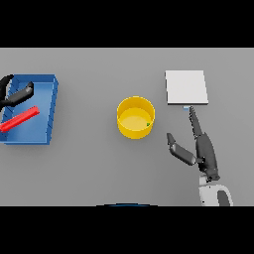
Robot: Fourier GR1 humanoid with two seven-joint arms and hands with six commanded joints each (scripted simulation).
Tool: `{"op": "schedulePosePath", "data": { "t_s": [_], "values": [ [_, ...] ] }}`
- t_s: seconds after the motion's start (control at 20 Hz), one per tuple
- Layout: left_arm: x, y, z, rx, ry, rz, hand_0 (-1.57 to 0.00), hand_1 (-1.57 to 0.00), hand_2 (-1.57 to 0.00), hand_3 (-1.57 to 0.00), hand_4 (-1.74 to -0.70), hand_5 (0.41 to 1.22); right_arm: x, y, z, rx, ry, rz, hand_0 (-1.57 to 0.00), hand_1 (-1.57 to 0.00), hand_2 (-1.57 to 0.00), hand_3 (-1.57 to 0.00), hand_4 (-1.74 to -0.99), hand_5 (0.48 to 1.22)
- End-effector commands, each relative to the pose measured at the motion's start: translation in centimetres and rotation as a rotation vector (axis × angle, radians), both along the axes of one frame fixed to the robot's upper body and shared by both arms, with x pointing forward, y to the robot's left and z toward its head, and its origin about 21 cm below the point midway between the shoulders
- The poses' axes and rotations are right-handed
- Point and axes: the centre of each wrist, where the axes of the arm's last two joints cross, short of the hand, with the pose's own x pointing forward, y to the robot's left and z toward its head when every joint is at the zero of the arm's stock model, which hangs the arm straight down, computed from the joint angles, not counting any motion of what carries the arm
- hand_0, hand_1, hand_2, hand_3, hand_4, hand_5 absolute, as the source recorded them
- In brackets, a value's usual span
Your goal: Pick up the red beaker and tilt it to pour out 1 green nut into yellow bowl. Pick up the yellow bowl and place it on the metallic measuring scale.
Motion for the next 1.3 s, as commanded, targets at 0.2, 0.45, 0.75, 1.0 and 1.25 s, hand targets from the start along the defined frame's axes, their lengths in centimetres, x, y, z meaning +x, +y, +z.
{"op": "schedulePosePath", "data": {
  "t_s": [0.2, 0.45, 0.75, 1.0, 1.25],
  "values": [
    [0.9, 0.4, 0.7, -0.036, -0.077, 0.000, -0.05, -0.04, -0.04, -0.04, -0.79, 0.671, -0.2, -0.3, 0.3, -0.093, -0.004, -0.008, 0.00, 0.00, 0.00, 0.00, -1.198, 0.662],
    [0.9, -0.2, 0.1, -0.047, -0.084, -0.015, -0.02, -0.01, -0.01, -0.01, -0.78, 0.700, 2.8, -0.1, 2.5, -0.229, -0.047, 0.190, 0.00, 0.00, 0.00, 0.00, -1.221, 0.709],
    [0.8, -0.2, -0.2, -0.040, -0.085, -0.021, 0.00, 0.00, 0.00, 0.00, -0.80, 0.708, 5.8, 0.9, 5.4, -0.632, -0.072, 0.381, 0.00, 0.00, 0.00, 0.00, -1.279, 0.671],
    [0.9, -0.4, 0.4, -0.051, -0.093, -0.026, 0.00, 0.00, 0.00, 0.00, -0.80, 0.721, 8.4, 2.5, 6.5, -0.874, -0.116, 0.549, 0.00, 0.00, 0.00, 0.00, -1.269, 0.662],
    [1.0, -0.7, 0.1, -0.042, -0.078, -0.027, 0.00, 0.00, 0.00, 0.00, -0.80, 0.720, 9.9, 4.5, 6.7, -0.973, -0.096, 0.683, 0.00, 0.00, 0.00, 0.00, -1.276, 0.670]
  ]
}}
